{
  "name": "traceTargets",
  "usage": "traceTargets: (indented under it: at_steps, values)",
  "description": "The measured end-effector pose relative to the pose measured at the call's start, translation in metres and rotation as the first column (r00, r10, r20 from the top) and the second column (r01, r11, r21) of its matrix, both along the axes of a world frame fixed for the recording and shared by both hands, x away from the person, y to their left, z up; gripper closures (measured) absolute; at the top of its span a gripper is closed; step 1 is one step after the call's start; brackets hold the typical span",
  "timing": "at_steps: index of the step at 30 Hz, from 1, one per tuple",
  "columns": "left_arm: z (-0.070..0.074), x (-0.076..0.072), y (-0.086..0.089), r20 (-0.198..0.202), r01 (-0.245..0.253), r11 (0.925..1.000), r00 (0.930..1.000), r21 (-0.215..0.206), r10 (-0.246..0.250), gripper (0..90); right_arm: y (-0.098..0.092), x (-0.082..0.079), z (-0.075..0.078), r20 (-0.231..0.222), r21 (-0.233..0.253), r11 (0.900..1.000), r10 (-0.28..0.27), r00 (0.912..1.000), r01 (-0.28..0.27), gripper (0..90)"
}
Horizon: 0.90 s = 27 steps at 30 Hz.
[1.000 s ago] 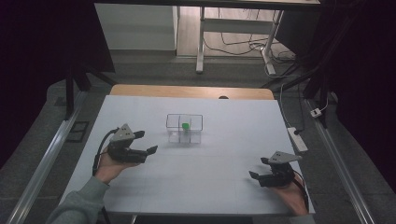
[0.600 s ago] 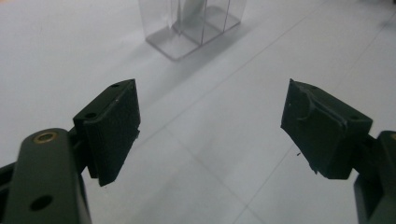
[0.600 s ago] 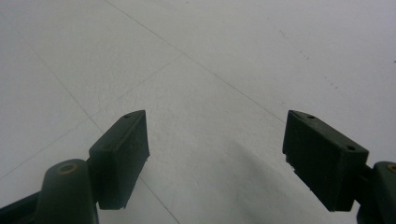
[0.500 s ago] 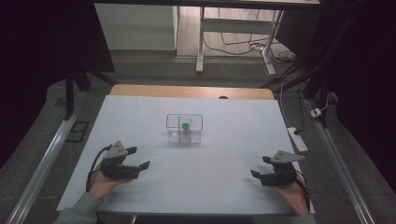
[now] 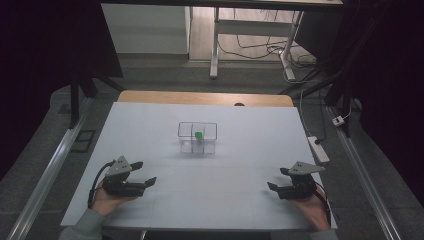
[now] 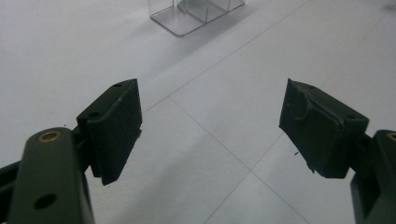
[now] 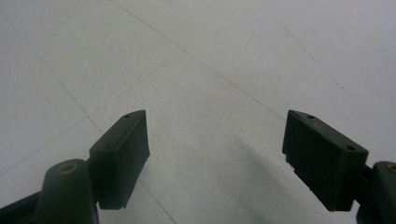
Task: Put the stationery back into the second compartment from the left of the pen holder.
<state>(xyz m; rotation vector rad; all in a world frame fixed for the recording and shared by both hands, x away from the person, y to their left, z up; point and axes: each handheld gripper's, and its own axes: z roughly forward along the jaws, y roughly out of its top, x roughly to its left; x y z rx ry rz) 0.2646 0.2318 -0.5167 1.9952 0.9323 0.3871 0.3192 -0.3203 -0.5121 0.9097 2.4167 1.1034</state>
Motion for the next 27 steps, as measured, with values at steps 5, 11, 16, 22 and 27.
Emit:
traceTargets:
  at_steps: [5,11,16,22,27]
  values:
    - [-0.001,-0.0005,0.0001,-0.003,0.004,1.0,1.0,0.001,-0.004,21.2,0.0004,-0.0002,0.0003,0.004,0.002,1.0,0.0,1.0,0.0,22.5]
    - [-0.0006,-0.0007,0.0003,0.0,0.003,1.0,1.0,0.0,-0.003,21.2,0.0006,-0.0004,0.0004,0.005,0.003,1.0,0.0,1.0,0.0,22.5]
    - [-0.0006,-0.0003,0.0008,0.001,0.003,1.0,1.0,-0.001,-0.003,21.3,0.0009,-0.0004,0.0003,0.006,0.003,1.0,0.0,1.0,0.0,22.5]
    - [-0.0006,-0.0003,0.0006,0.001,0.004,1.0,1.0,0.0,-0.004,21.3,0.0013,-0.0005,0.0005,0.008,0.001,1.0,0.001,1.0,-0.001,22.6]
    - [-0.0002,0.0002,0.0,0.004,0.004,1.0,1.0,-0.002,-0.004,21.3,0.0019,-0.0009,0.001,0.013,0.002,1.0,0.006,0.9999,-0.006,22.7]
